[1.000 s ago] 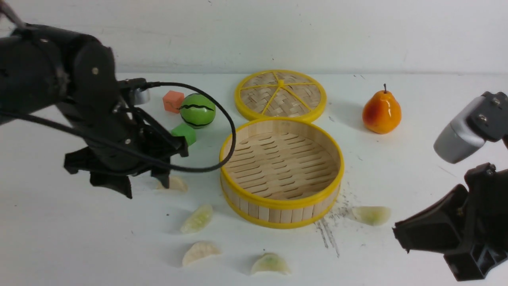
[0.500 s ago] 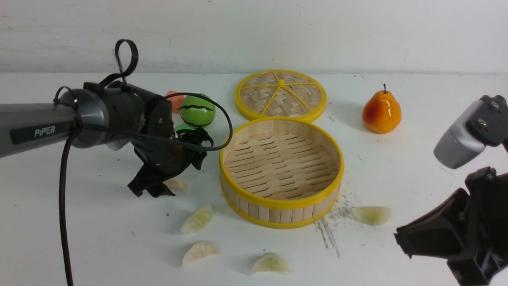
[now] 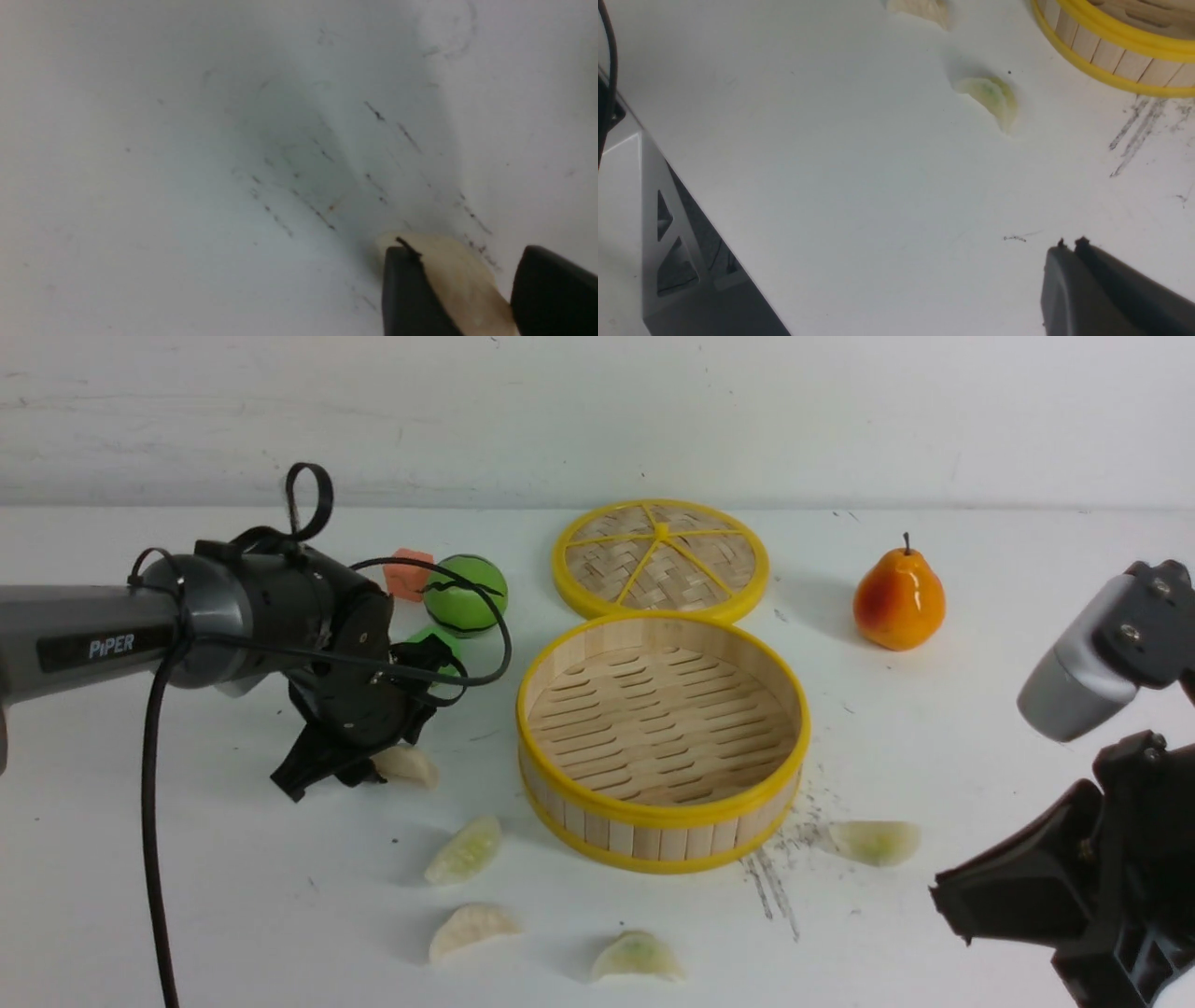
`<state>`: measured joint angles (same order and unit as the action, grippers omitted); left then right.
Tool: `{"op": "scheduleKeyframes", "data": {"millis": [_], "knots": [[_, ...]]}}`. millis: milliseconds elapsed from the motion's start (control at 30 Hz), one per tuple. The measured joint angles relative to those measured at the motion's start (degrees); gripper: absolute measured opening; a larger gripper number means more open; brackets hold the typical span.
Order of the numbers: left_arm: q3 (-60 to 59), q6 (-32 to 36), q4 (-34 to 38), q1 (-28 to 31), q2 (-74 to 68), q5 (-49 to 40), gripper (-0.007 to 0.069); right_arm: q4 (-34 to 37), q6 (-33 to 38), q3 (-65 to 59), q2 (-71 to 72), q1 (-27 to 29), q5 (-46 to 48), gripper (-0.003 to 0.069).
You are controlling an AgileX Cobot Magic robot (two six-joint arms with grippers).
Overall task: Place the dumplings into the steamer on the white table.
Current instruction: 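Reach for and grasp a dumpling on the table with the left gripper, then place the dumpling into the bamboo steamer basket with the left gripper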
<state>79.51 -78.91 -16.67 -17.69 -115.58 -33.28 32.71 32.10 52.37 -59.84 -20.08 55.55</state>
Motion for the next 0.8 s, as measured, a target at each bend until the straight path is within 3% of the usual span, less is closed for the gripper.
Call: {"op": "scheduleKeyframes", "data": {"millis": [133,367,533,800], "knots": [[0.47,6.25,0.17,0.18,0.19,-1.24,0.0151,-0.05,0.0,0.0,0.0,0.0,-0.22,0.0013],[2.7,24.15,3.64,0.25,0.19,-5.31,0.0153,-0.11,0.0,0.0,0.0,0.0,-0.12,0.002],[12.89,40.95,7.87,0.25,0.12,-16.4,0.0128,-0.11,0.0,0.0,0.0,0.0,-0.12,0.0022],[30.39,52.68,14.69,-2.86,0.12,-28.02,0.0123,0.22,-0.44,0.0,0.0,0.0,-0.16,0.0028]]}}
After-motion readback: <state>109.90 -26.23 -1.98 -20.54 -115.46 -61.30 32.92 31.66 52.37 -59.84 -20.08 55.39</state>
